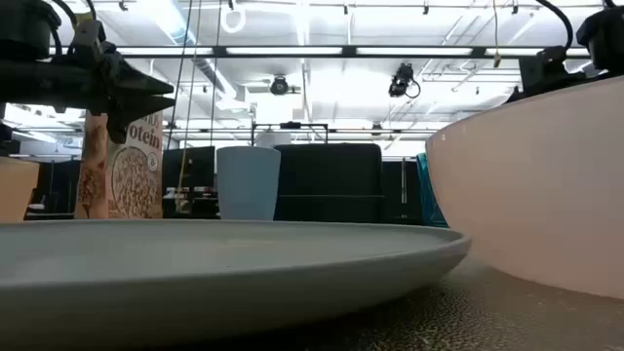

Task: Arrange a breakfast setting

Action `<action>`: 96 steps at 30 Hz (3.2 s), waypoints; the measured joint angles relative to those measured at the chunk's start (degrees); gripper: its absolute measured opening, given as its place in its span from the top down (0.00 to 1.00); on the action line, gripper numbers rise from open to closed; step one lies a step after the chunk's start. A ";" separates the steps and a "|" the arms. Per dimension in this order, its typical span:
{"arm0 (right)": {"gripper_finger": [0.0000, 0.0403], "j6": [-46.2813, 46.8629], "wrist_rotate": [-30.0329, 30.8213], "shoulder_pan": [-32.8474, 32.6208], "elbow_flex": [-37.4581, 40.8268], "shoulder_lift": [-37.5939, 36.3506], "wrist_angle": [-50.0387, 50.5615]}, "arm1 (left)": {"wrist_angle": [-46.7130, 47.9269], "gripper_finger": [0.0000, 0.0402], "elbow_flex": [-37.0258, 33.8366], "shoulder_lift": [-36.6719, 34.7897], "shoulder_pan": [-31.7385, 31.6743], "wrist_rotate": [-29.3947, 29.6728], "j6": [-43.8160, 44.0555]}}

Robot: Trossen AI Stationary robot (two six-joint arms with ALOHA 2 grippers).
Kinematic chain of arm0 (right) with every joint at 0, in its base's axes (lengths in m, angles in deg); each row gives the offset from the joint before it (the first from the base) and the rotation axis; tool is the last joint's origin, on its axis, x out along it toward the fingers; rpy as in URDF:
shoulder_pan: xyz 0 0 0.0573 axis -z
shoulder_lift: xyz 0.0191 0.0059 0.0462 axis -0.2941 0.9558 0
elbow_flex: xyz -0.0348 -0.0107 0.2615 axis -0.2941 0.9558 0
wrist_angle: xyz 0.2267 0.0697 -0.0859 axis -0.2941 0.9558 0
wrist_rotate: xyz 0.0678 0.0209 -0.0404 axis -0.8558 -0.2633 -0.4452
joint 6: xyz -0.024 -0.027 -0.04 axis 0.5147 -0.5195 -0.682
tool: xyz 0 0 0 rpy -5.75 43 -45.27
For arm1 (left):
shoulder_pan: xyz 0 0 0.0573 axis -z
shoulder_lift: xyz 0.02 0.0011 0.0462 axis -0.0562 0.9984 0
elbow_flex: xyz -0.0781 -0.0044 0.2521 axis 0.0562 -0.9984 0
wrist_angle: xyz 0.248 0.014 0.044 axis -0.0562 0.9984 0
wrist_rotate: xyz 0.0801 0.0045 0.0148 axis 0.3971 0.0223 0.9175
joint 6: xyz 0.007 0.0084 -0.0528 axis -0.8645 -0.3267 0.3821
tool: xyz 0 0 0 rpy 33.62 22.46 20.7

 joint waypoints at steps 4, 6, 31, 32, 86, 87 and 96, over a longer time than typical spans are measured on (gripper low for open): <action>0.96 0.01 0.00 0.02 -0.01 0.00 0.00 | 0.00 0.69 0.00 0.00 0.01 -0.01 0.00; 0.96 0.00 -0.01 0.01 0.00 -0.02 0.00 | 0.00 0.69 0.00 0.02 0.02 0.00 0.00; 0.96 0.02 0.00 0.00 -0.02 0.00 0.00 | 0.00 0.69 0.00 0.02 0.00 0.00 0.00; 0.96 0.00 -0.02 0.02 -0.02 -0.02 0.00 | 0.00 0.69 -0.02 0.00 0.02 0.00 0.00; 0.96 0.00 -0.02 0.00 -0.01 -0.02 0.00 | -4.50 0.69 0.00 0.06 0.00 12.46 27.16; 0.96 0.00 0.00 0.00 -0.01 -0.01 0.00 | -4.58 0.69 -0.01 0.06 0.00 14.56 28.59; 0.96 0.52 3.53 0.06 0.00 -0.02 -4.29 | -6.78 0.69 0.00 0.08 0.00 27.85 40.60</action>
